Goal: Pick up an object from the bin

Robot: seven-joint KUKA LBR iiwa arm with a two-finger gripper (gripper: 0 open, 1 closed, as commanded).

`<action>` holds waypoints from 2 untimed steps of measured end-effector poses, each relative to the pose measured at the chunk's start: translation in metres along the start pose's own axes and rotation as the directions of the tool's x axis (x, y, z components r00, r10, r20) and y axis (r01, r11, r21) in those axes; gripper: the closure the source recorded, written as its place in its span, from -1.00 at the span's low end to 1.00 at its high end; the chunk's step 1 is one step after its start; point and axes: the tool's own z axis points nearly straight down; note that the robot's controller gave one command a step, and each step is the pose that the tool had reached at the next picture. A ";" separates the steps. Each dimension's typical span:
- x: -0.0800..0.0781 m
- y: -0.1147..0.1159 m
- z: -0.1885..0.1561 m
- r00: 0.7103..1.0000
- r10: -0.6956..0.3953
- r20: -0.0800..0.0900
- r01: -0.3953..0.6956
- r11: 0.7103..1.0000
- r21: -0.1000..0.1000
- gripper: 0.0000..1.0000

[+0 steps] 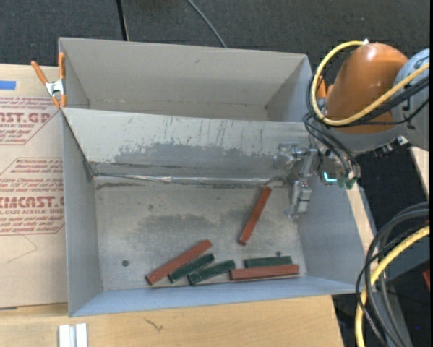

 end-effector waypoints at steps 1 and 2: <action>-0.002 0.000 -0.004 1.000 -0.001 0.007 0.001 1.000 0.001 -1.00; -0.001 0.005 0.032 0.997 -0.076 0.013 0.076 0.997 0.003 -1.00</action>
Offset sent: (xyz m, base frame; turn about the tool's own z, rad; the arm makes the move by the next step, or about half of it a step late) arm -0.0052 0.0127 -0.1116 -0.2239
